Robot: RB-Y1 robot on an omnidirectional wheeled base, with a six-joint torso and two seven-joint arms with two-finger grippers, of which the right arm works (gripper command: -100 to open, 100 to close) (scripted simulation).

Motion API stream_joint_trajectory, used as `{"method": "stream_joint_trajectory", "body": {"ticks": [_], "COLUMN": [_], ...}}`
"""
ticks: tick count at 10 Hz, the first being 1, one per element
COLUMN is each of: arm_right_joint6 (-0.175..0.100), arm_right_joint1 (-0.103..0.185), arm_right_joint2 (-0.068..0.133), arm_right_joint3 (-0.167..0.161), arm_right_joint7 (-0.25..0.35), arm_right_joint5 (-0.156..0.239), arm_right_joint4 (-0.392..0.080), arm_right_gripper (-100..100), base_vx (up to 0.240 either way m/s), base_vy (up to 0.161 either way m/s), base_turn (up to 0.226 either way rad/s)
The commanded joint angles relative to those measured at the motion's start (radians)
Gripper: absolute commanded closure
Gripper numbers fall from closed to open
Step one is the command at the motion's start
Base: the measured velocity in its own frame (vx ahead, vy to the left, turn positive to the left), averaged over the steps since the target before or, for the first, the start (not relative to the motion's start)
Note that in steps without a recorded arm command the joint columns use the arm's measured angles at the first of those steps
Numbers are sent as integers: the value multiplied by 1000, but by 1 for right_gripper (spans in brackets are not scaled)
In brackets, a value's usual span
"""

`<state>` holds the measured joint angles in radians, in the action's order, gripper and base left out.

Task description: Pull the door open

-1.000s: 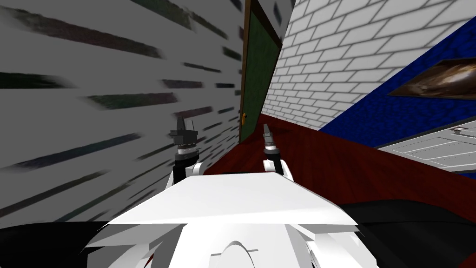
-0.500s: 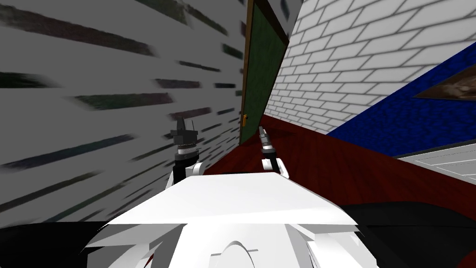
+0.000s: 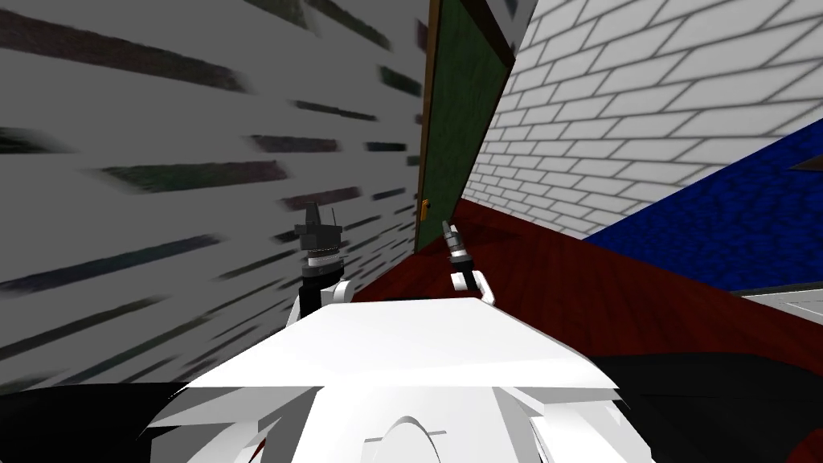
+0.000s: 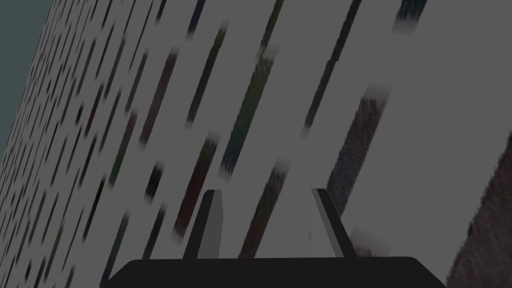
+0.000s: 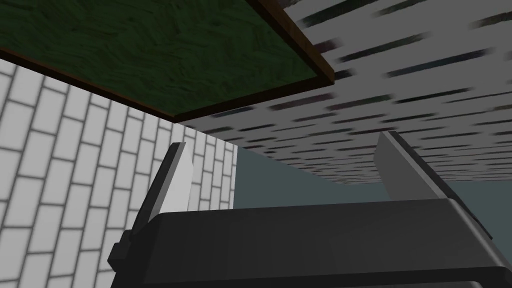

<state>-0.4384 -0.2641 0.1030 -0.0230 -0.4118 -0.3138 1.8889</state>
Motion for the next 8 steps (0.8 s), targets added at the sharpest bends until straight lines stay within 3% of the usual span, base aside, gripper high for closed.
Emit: {"method": "stream_joint_trajectory", "body": {"ticks": [1,8], "arm_right_joint6": [0,6], "arm_right_joint1": [16,101], "arm_right_joint2": [-1,3], "arm_right_joint3": [1,14], "arm_right_joint7": [-20,-116], "arm_right_joint5": [-15,-96], "arm_right_joint4": [-30,-193], "arm_right_gripper": [-100,-100], "base_vx": [73,86], "base_vy": [-81,-116], "base_turn": [121,116]}}
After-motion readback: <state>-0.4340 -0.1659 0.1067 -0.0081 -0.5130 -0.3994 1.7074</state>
